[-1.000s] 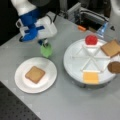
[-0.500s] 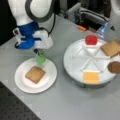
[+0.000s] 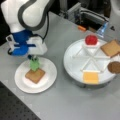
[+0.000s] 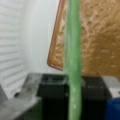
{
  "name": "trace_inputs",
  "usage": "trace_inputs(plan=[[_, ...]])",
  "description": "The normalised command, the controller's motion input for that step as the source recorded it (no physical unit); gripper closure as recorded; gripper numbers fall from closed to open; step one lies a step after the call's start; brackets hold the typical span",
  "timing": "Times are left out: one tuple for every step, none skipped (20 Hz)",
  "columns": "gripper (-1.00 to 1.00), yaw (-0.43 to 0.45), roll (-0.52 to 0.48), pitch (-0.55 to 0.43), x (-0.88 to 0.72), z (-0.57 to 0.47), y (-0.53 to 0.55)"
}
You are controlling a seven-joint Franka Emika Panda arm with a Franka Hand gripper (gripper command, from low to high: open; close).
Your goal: Ingredient selection for cheeseburger or sandwich
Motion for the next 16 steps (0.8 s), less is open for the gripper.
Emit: trace_inputs(plan=[[1.00, 0.318, 0.097, 0.118, 0.38, 0.04, -0.25], [1.00, 0.322, 0.094, 0.139, 0.39, 0.04, -0.25], [1.00, 0.314, 0.095, 0.148, 0.39, 0.05, -0.24], [1.00, 0.334, 0.083, 0.165, 0.39, 0.04, -0.22], [1.00, 0.350, 0.078, 0.174, 0.39, 0.04, -0.20], [1.00, 0.351, 0.077, 0.177, 0.39, 0.04, -0.19], [1.00, 0.374, 0.079, 0.167, 0.39, 0.02, -0.16], [1.00, 0.395, 0.080, 0.144, 0.39, -0.01, -0.13], [1.00, 0.391, 0.104, 0.145, 0.39, -0.03, -0.11], [1.00, 0.378, 0.108, 0.145, 0.38, -0.03, -0.10], [1.00, 0.366, 0.109, 0.147, 0.37, -0.03, -0.09], [1.00, 0.345, 0.137, 0.152, 0.36, -0.02, -0.10], [1.00, 0.321, 0.151, 0.153, 0.34, 0.01, -0.12], [1.00, 0.304, 0.153, 0.153, 0.34, 0.03, -0.14], [1.00, 0.287, 0.155, 0.147, 0.33, 0.03, -0.15], [1.00, 0.278, 0.155, 0.140, 0.31, 0.04, -0.16]])
